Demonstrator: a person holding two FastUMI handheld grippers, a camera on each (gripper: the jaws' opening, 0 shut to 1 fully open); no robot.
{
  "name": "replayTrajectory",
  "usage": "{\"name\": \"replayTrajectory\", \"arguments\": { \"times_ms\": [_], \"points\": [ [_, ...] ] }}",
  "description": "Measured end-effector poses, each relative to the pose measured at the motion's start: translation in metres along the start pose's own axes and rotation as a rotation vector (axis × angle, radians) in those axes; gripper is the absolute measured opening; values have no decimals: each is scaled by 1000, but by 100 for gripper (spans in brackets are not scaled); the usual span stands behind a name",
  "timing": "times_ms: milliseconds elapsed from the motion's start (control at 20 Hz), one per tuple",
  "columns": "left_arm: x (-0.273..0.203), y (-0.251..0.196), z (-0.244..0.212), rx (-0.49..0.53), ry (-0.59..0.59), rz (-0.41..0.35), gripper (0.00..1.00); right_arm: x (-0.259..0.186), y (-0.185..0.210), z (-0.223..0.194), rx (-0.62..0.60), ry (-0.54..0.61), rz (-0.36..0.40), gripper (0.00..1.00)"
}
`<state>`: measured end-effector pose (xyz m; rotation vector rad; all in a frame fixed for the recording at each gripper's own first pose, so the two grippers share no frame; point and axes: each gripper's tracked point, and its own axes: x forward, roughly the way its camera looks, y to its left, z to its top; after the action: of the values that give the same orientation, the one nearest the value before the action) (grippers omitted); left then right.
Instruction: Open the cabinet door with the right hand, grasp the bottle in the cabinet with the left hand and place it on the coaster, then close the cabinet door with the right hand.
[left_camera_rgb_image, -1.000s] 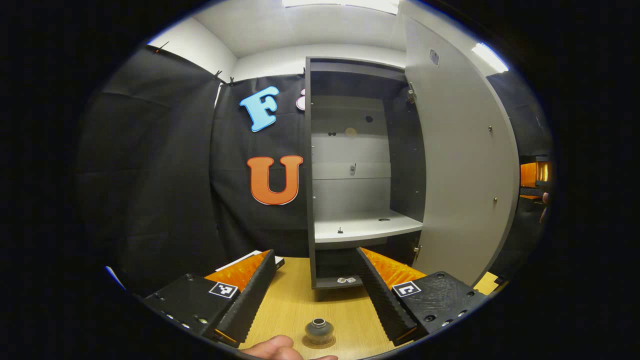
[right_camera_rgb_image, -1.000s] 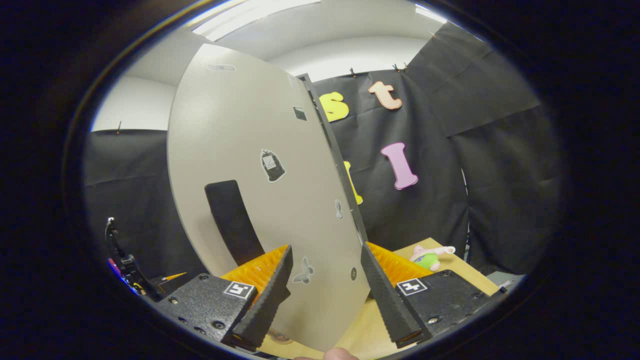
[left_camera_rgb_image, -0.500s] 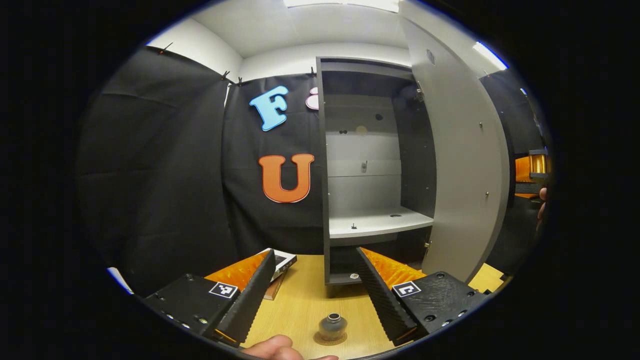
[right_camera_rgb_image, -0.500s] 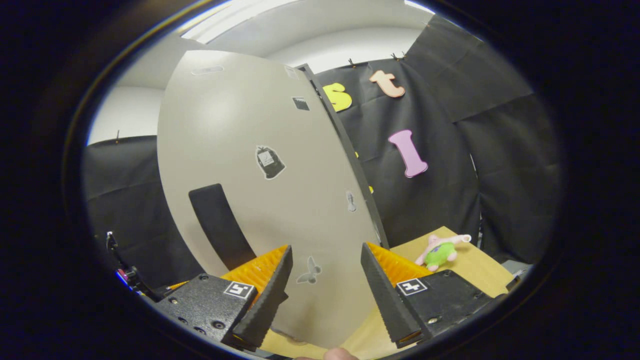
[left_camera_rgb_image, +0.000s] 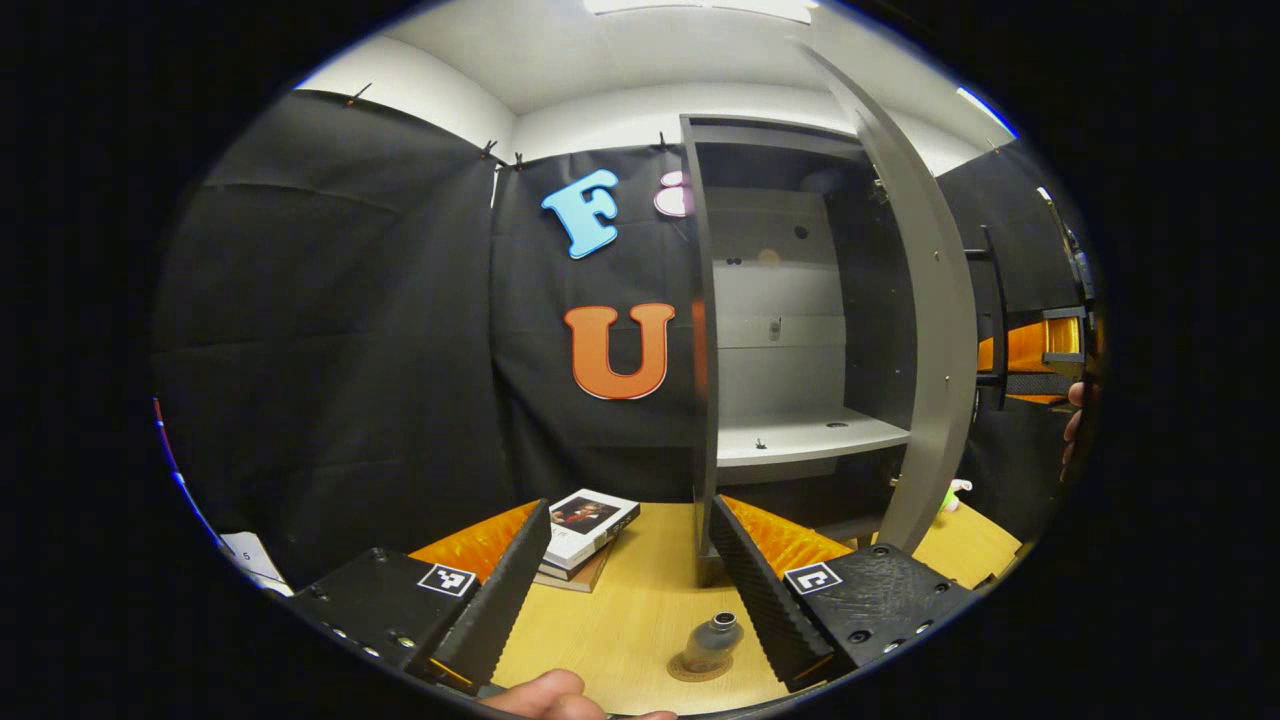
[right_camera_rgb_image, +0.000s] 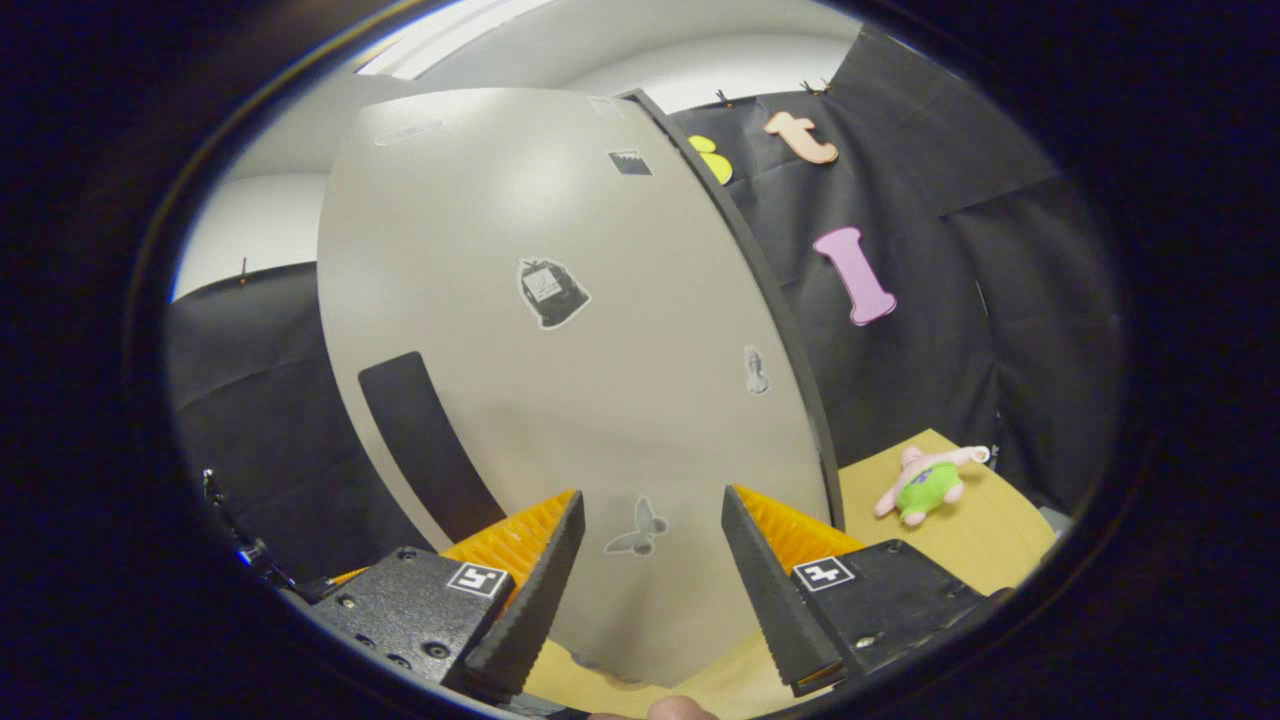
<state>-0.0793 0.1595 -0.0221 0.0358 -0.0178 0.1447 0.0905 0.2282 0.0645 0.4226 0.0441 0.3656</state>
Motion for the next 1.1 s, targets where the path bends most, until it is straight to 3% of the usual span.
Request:
{"name": "replayTrajectory", "arguments": {
  "times_ms": [550,800,1100],
  "points": [
    [-26,34,-5,3,29,120,96,16,20,-16,-19,84,112,89],
    [-25,21,-1,-1,24,113,96,7,6,-11,-39,84,106,89],
    [-16,-16,0,1,21,43,96,-19,-26,4,-71,53,58,89]
  ]
}}
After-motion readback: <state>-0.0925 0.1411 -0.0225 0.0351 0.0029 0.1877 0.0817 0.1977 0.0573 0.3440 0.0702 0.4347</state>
